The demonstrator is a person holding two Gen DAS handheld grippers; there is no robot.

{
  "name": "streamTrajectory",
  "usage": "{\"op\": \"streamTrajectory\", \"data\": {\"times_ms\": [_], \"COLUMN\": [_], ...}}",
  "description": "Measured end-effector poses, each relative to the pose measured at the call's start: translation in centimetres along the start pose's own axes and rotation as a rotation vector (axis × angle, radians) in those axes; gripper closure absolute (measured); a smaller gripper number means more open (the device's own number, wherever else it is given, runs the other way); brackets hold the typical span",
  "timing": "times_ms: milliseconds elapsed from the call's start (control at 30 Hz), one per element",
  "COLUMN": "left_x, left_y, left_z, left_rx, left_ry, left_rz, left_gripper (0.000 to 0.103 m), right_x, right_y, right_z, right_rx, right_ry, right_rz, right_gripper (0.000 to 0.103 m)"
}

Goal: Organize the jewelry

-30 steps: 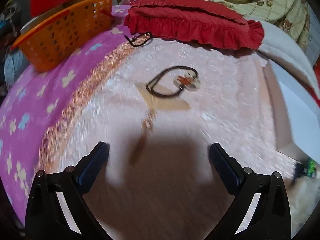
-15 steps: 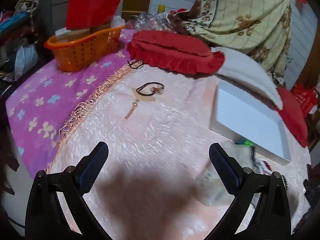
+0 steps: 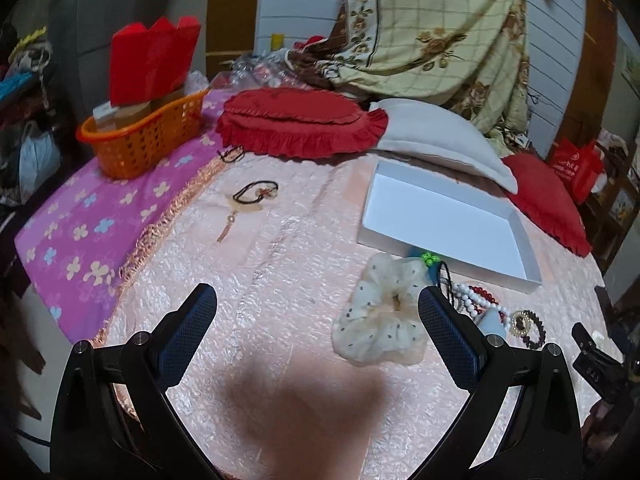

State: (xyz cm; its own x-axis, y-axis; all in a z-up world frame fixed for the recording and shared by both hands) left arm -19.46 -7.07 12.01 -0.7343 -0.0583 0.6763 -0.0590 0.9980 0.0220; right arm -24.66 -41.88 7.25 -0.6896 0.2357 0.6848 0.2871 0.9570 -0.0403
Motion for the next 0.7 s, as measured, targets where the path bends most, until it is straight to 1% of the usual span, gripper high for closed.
{"op": "streamTrajectory", "data": {"times_ms": [167,267,533,667,700], "left_x": [1.4,1.7,2.3,2.6,2.7], "left_y": [-0.9,-1.2,-1.7,-2.0,-1.9], "left_z": [0.3,0.4,0.7,0.9,0.8], "left_rx": [-0.047,-0.07,-0.086,-0.097,-0.094], "left_ry": [-0.05,-0.059,-0.076,-0.104,-0.116], "left_rz": [-0.006,-0.005,-0.014,-0.039,-0.049], "left_gripper": [0.002,0.001,0.001,0.001,0.001], "right_x": [0.2,0.3,0.4,0.3,0.3], "right_y": [-0.1,-0.2,0.1,0.0,-0.1], "right_z": [0.5,0.6,0.9,1.1,1.1], "right_rx": [-0.022,-0.027,-0.026,-0.038,-0.046], "right_ry": [0.032,0.039,0.049,0.051,0.046], "right_rz": [-0.001,0.001,0.0,-0.006,-0.014], "right_gripper": [0.001,0.001,0.001,0.002,0.003]}}
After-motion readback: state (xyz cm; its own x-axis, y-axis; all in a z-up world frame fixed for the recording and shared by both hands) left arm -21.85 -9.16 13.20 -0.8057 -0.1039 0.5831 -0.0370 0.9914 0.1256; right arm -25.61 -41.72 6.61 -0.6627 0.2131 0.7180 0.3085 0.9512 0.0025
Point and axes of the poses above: each gripper's, at about its wrist camera, not at the fingertips, and x roughly against the way its jaws point, y to its left, z to its underside, the point moved 3 cm from there along -x, roughly the way its jaws point, and after that the axes turned 11 degrees about -z, right-handed, at the moved point
